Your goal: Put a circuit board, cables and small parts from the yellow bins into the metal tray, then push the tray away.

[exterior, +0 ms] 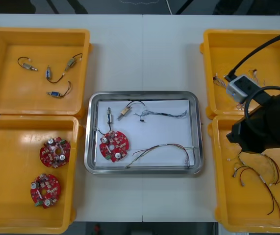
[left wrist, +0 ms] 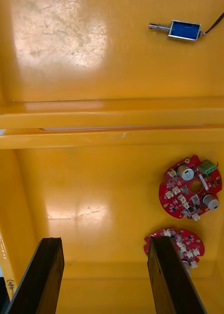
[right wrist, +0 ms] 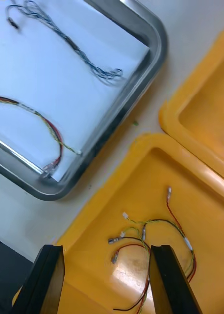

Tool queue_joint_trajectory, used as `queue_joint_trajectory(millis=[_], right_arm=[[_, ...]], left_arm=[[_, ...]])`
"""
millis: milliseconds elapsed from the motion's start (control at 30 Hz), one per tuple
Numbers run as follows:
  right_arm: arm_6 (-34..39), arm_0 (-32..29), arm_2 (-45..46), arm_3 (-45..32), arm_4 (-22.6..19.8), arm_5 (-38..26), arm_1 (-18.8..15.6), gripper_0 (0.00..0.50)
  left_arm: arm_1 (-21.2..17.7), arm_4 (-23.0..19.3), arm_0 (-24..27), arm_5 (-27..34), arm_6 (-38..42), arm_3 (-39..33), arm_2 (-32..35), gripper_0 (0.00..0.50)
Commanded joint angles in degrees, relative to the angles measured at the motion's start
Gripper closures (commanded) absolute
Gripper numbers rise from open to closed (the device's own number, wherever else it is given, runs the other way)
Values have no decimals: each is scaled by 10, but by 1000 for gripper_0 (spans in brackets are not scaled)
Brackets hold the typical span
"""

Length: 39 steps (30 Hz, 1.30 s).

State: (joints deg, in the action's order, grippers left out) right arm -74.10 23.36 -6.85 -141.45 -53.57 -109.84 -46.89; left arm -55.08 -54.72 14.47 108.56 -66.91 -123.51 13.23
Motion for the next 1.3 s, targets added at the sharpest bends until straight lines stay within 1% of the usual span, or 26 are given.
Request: queue_joint_trajectory(millis=[33, 100, 167, 333, 400, 533, 700, 767, 800, 867, 900, 967, 1000, 1067, 1100, 1300], right_arm=[[18, 74, -97, -13, 13, -2, 10, 0], [15, 90, -125, -9, 21, -2, 19, 0], [10, 115, -168, -3, 36, -2, 37, 0], [-8, 153, -245, 17, 57, -2, 79, 0], [-19, 166, -280, 24, 72, -2, 96, 0], [-83, 189, -337, 48, 116, -2, 129, 0], [-148, 209, -396, 92, 148, -2, 163, 0], [-162, 211, -408, 101, 160, -2, 173, 0], [-185, 215, -425, 115, 176, 9, 187, 0], [-195, 219, -434, 127, 180, 16, 195, 0], [-209, 224, -446, 148, 181, 28, 205, 0], [-218, 227, -452, 162, 181, 38, 210, 0], [-222, 227, -461, 180, 184, 56, 216, 0], [-223, 227, -469, 189, 186, 69, 217, 0], [-225, 227, -484, 202, 191, 90, 221, 0], [-222, 227, -525, 230, 209, 120, 226, 0]], left_arm=[[-18, -10, -27, -10, -23, -27, 31, 0], [-13, -11, -32, -12, -23, -28, 36, 0], [-7, -12, -43, -19, -23, -30, 46, 0], [-6, -12, -52, -23, -24, -32, 51, 0], [-3, -13, -54, -23, -23, -35, 51, 0], [-1, -13, -60, -23, -22, -39, 51, 0], [-1, -16, -61, -23, -22, -39, 51, 0], [-1, -16, -61, -23, -22, -39, 51, 0], [-1, -16, -61, -23, -22, -39, 51, 0], [-1, -16, -61, -23, -22, -39, 51, 0], [-1, -16, -61, -23, -22, -39, 51, 0], [-1, -16, -61, -23, -22, -39, 51, 0], [-1, -16, -61, -23, -22, -39, 51, 0], [-1, -16, -61, -23, -22, -39, 51, 0], [-1, -16, -61, -23, -22, -39, 51, 0], [-1, -16, -61, -23, -22, -39, 51, 0]])
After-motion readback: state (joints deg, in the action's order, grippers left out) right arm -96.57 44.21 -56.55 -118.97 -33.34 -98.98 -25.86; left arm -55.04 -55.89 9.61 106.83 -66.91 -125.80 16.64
